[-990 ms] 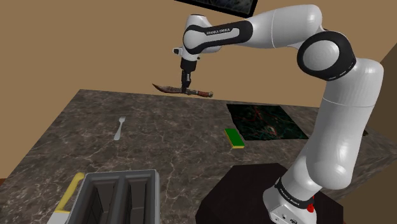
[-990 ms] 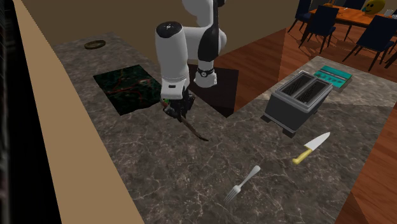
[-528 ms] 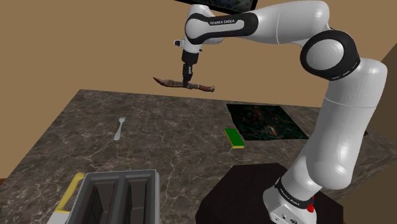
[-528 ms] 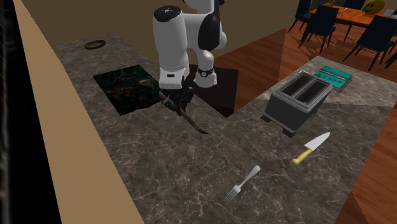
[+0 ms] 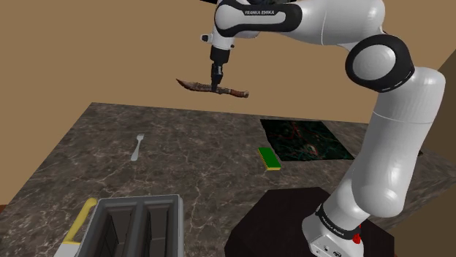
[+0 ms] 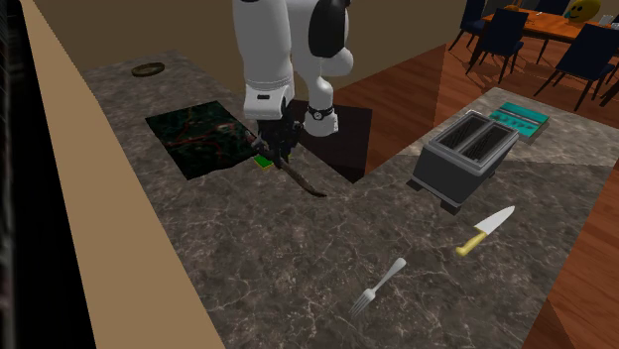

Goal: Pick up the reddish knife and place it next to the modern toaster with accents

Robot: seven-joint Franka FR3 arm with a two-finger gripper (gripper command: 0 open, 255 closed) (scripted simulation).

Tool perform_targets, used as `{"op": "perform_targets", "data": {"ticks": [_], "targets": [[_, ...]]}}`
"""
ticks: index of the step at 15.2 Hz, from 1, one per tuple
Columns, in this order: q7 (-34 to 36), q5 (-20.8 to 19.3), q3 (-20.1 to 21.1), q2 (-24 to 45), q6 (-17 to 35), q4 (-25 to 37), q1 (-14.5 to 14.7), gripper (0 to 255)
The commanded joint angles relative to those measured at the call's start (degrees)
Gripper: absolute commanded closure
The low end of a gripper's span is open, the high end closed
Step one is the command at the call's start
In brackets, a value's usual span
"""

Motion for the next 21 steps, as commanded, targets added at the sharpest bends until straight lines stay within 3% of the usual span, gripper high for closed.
{"op": "perform_targets", "data": {"ticks": [1,12,21], "targets": [[0.0,0.0,0.0,0.1,-1.8,1.8,-0.1,255],[12.1,-1.2,4.6,-8.9,1.7,-10.2,7.4,255],[23.7,-1.5,9.9,-12.1,2.9,-14.5,13.7,255]]}}
